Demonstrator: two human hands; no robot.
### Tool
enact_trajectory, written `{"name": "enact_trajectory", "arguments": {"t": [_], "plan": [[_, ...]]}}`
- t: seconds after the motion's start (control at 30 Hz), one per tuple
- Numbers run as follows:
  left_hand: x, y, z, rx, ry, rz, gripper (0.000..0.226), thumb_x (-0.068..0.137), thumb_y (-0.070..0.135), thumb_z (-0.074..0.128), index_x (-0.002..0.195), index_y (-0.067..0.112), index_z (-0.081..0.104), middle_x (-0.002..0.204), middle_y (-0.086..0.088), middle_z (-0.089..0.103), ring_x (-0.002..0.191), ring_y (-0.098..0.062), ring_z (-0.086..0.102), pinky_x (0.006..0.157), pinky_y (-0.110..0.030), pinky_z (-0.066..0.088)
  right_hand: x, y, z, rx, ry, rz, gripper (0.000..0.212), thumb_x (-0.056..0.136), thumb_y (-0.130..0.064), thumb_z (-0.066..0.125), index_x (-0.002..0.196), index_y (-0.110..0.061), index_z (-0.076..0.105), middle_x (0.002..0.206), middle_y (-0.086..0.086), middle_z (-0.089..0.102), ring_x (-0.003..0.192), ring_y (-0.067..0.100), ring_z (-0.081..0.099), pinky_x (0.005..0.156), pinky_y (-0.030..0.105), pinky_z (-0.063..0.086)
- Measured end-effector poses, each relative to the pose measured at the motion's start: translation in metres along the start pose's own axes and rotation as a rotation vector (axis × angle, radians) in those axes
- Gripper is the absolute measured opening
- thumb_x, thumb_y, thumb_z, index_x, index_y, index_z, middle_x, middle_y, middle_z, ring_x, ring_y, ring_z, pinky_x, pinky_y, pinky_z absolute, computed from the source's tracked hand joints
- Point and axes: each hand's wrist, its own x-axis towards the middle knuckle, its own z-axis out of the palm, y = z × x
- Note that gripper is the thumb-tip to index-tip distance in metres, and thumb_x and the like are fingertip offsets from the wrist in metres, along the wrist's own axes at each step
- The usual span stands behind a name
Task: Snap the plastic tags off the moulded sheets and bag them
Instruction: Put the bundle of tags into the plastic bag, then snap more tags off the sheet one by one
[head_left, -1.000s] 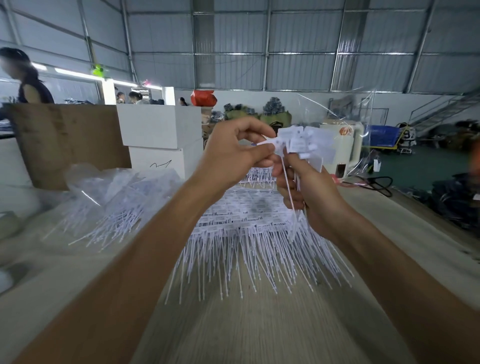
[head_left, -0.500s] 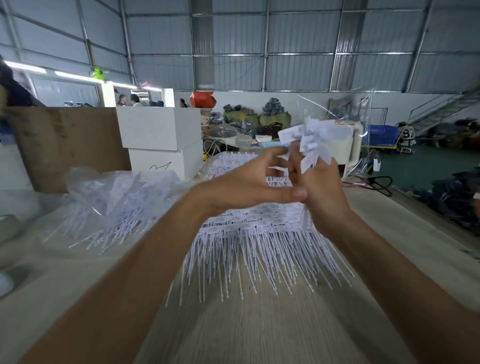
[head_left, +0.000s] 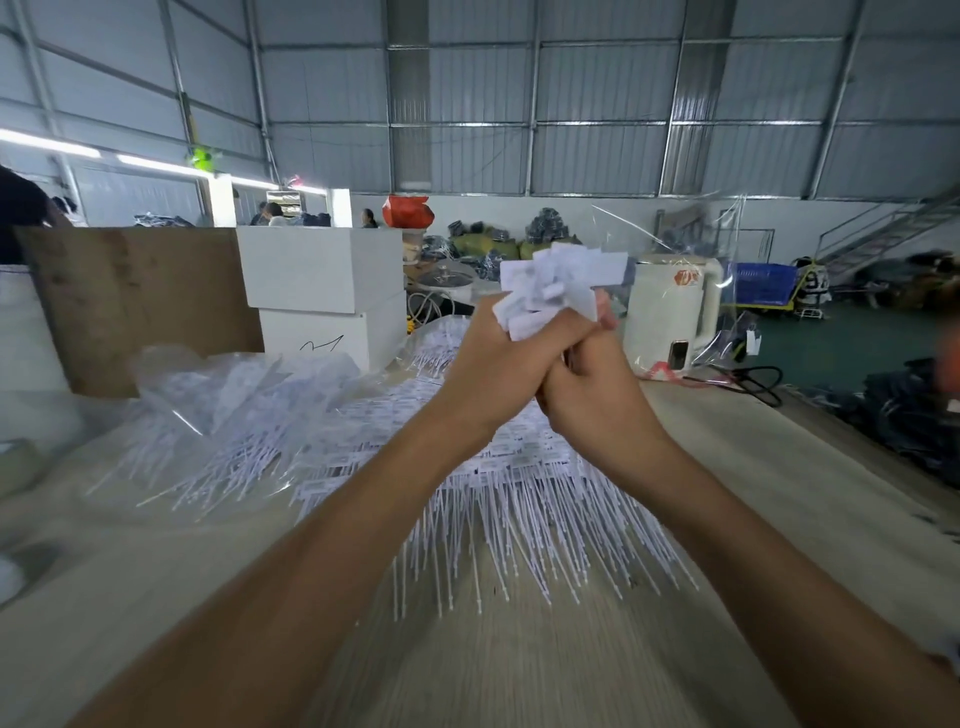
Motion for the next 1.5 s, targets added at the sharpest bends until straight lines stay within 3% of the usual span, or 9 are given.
{"name": "enact_trajectory", "arguments": {"t": [0.1, 0.2, 0.3, 0.37, 0.63, 0.8, 1.0, 1.27, 1.5], "plan": [[0.001, -0.001, 0.005, -0.017, 0.033, -0.031, 0.01, 0.096, 0.016, 0.063, 0.097, 0.009, 0.07, 0.098, -0.016, 0.075, 0.099, -0.027, 0.072, 0.083, -0.042, 0.06, 0.004, -0.004, 0.003, 0.136, 0.002, 0.078, 0.019, 0.104, -0.012, 0.04, 0.097, -0.018, 0.056, 0.085, -0.01, 0.06, 0.088, 0.01, 0.062, 0.078, 0.031, 0.046], [0.0, 0.006, 0.004, -0.032, 0.06, -0.001, 0.016, 0.094, 0.018, 0.06, 0.088, 0.025, 0.073, 0.092, -0.003, 0.078, 0.093, -0.019, 0.074, 0.062, -0.024, 0.055, 0.0, -0.012, -0.001, 0.306, -0.042, 0.188, 0.013, 0.09, -0.021, 0.044, 0.079, -0.024, 0.049, 0.065, -0.006, 0.046, 0.057, 0.012, 0.044, 0.054, 0.034, 0.04], [0.005, 0.01, -0.004, -0.059, 0.149, 0.024, 0.032, 0.092, 0.014, 0.055, 0.069, 0.026, 0.073, 0.075, -0.002, 0.074, 0.085, -0.024, 0.075, 0.083, -0.039, 0.06, -0.012, -0.012, 0.003, 0.358, -0.166, 0.227, 0.035, 0.1, -0.022, 0.05, 0.065, -0.019, 0.047, 0.05, -0.004, 0.037, 0.041, 0.01, 0.028, 0.042, 0.024, 0.023], [0.009, 0.011, -0.009, -0.162, 0.178, -0.003, 0.032, 0.093, 0.007, 0.051, 0.063, 0.013, 0.06, 0.054, -0.002, 0.057, 0.059, -0.022, 0.067, 0.073, -0.04, 0.062, -0.016, -0.014, 0.008, 0.388, -0.187, 0.254, 0.041, 0.106, -0.024, 0.049, 0.065, -0.016, 0.047, 0.049, -0.004, 0.036, 0.04, 0.009, 0.025, 0.041, 0.021, 0.02], [0.003, 0.042, -0.029, -0.276, 0.203, -0.137, 0.039, 0.101, 0.004, 0.043, 0.067, 0.02, 0.032, 0.052, 0.004, 0.025, 0.04, -0.007, 0.019, 0.04, -0.017, 0.018, -0.026, -0.028, 0.015, 0.592, -0.399, 0.355, 0.043, 0.095, -0.048, 0.054, 0.073, -0.011, 0.051, 0.058, 0.007, 0.04, 0.04, 0.014, 0.03, 0.04, 0.022, 0.028], [-0.018, 0.057, -0.089, -0.092, 0.244, -0.223, 0.041, 0.1, 0.004, 0.045, 0.065, 0.022, 0.033, 0.051, 0.006, 0.024, 0.039, -0.008, 0.016, 0.04, -0.014, 0.017, -0.041, -0.038, 0.036, 0.165, -0.634, 0.136, 0.036, 0.087, -0.054, 0.055, 0.1, -0.022, 0.067, 0.081, -0.002, 0.066, 0.061, 0.018, 0.066, 0.05, 0.034, 0.054], [-0.088, 0.019, -0.2, 0.153, 0.242, -0.714, 0.035, 0.101, 0.006, 0.043, 0.071, 0.022, 0.034, 0.053, 0.004, 0.025, 0.039, -0.008, 0.019, 0.036, -0.014, 0.018, -0.004, -0.039, 0.076, 0.074, -0.444, 0.058, 0.022, 0.091, -0.028, 0.073, 0.109, -0.032, 0.062, 0.09, -0.007, 0.062, 0.074, 0.011, 0.065, 0.065, 0.034, 0.052], [-0.115, -0.038, -0.269, 0.386, 0.249, -0.98, 0.021, 0.096, 0.003, 0.05, 0.076, 0.01, 0.045, 0.051, 0.002, 0.03, 0.04, -0.01, 0.022, 0.038, -0.016, 0.017, 0.058, -0.047, 0.194, -0.414, -0.472, -0.041, 0.093, 0.078, -0.049, 0.081, 0.151, -0.035, 0.026, 0.149, 0.002, 0.03, 0.135, 0.027, 0.033, 0.104, 0.052, 0.041], [-0.045, -0.074, -0.306, 0.362, 0.325, -1.044, 0.024, 0.104, 0.018, 0.053, 0.093, -0.002, 0.059, 0.047, 0.003, 0.026, 0.035, -0.007, 0.02, 0.035, -0.015, 0.018, 0.083, -0.034, 0.227, -0.375, -0.251, -0.012, 0.019, 0.098, -0.016, 0.053, 0.101, -0.02, 0.071, 0.104, 0.004, 0.073, 0.095, 0.029, 0.066, 0.079, 0.035, 0.053]]}}
